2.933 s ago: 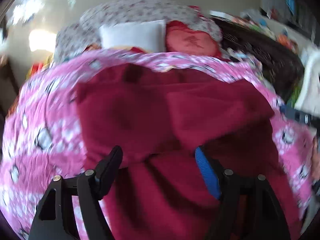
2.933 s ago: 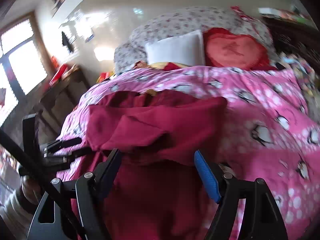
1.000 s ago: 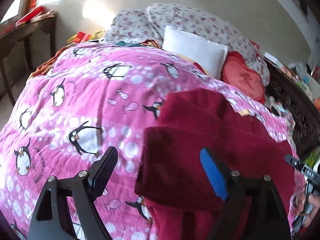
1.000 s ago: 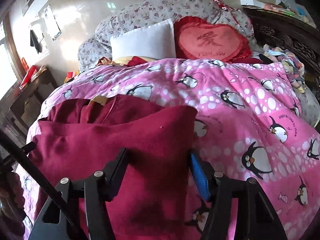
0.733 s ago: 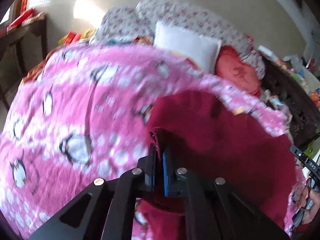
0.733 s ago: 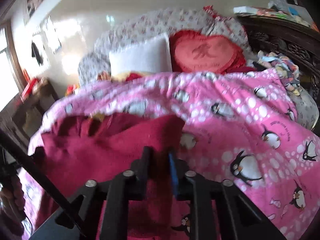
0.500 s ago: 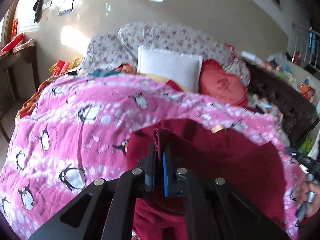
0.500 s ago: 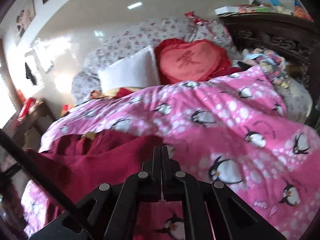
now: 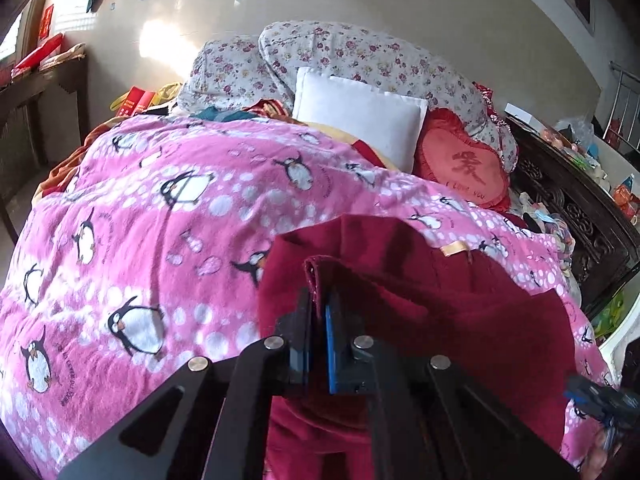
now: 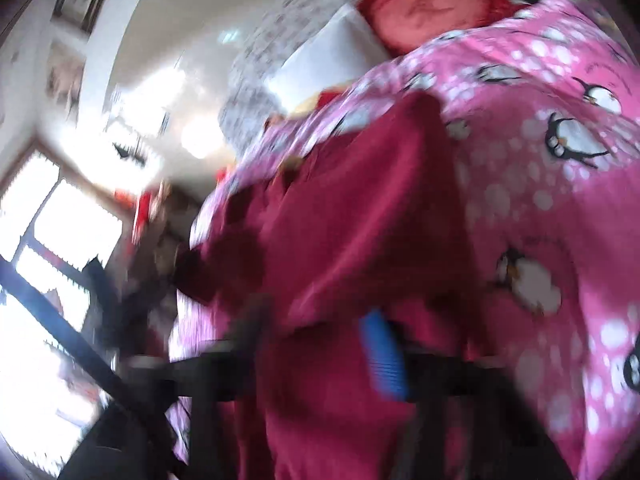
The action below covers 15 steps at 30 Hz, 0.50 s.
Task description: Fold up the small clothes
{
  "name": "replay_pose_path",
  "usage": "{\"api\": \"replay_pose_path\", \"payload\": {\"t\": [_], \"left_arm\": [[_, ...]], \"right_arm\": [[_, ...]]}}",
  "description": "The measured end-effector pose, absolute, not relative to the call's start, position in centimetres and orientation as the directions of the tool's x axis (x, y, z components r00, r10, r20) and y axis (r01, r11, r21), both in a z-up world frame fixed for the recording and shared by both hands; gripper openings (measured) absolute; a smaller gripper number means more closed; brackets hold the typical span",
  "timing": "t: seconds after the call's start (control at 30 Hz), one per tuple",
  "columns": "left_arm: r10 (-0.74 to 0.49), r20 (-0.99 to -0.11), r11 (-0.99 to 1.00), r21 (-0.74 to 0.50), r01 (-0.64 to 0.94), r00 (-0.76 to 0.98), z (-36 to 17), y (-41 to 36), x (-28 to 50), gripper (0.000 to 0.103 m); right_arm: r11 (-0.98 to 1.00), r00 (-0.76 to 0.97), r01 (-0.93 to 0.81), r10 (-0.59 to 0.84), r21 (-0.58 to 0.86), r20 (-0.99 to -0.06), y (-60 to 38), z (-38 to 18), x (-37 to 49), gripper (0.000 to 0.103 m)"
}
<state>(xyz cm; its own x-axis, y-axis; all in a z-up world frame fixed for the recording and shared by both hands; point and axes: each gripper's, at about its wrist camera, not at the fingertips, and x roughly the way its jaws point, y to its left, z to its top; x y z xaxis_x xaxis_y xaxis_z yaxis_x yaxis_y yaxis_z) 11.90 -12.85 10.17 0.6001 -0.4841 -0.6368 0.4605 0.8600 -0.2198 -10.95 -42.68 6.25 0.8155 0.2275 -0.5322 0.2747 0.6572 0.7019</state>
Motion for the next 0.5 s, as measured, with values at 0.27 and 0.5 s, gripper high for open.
{"api": "replay_pose_path", "payload": {"t": [0.27, 0.5], "left_arm": [[-0.477, -0.610, 0.844, -0.116, 0.524, 0.632, 10.3, -14.2, 10.9, 0.006], [-0.465, -0.679, 0.862, -0.202, 0.466, 0.567, 6.7, -11.6, 12.4, 0.006]], "right_arm": [[0.783, 0.805, 0.334, 0.053, 0.524, -0.591, -42.4, 7.6, -13.3, 0.010], [0.861, 0.747, 0.258, 0.111, 0.439, -0.656, -41.3, 8.7, -15.9, 0.047]]}}
